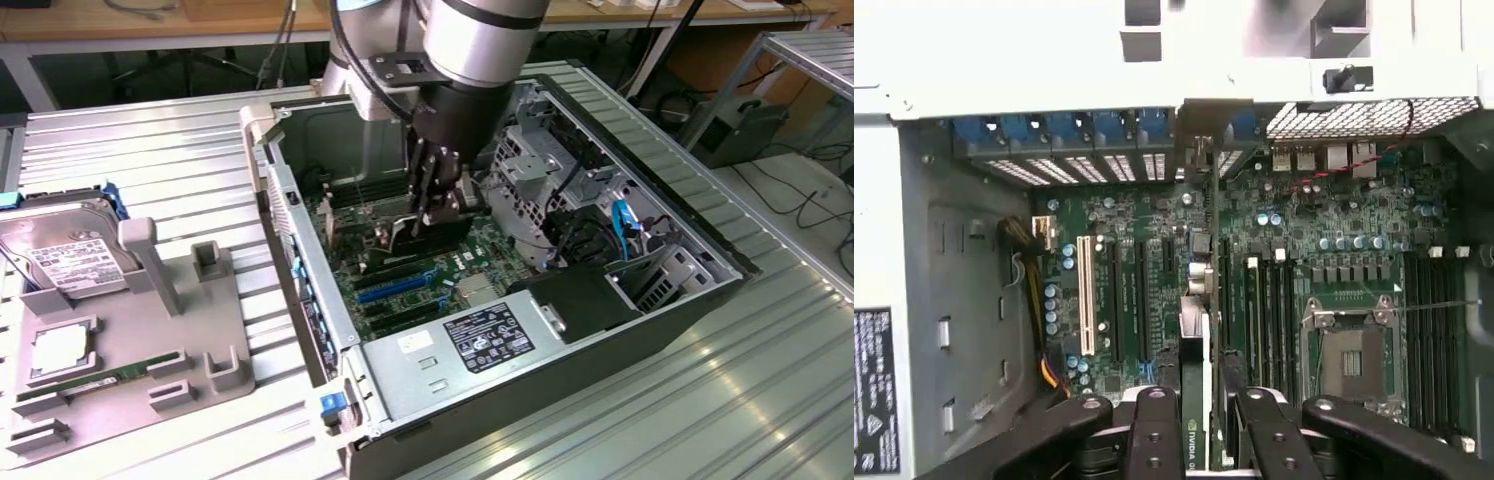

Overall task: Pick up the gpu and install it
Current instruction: 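Insert the gpu into the slot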

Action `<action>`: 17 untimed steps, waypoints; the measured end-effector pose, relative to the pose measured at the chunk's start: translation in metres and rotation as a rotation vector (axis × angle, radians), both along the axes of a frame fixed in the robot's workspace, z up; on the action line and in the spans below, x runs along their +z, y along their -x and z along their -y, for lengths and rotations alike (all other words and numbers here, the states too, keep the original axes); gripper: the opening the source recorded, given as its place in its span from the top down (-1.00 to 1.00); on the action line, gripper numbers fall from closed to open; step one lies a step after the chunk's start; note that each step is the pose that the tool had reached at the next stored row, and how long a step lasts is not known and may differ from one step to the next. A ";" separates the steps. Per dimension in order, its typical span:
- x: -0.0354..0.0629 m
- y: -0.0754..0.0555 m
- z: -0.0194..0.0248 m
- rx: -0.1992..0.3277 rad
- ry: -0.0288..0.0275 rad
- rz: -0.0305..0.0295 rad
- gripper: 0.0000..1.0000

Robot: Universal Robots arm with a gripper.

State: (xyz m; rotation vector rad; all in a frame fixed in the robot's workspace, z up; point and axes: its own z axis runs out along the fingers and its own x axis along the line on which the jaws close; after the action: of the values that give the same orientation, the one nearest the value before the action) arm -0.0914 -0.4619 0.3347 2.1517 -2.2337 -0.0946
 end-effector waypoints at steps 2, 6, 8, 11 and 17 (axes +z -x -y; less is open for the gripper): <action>-0.0140 0.000 -0.0060 0.028 0.0020 0.0105 0.47; -0.0384 0.001 -0.0051 0.056 0.0085 0.0104 0.47; -0.0420 0.001 -0.0051 0.056 0.0086 0.0105 0.47; -0.0474 0.003 -0.0050 0.056 0.0084 0.0105 0.47; -0.0587 0.003 -0.0042 0.056 0.0085 0.0105 0.47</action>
State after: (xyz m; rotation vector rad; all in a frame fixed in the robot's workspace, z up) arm -0.0946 -0.4577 0.2761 2.2130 -2.1738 -0.0722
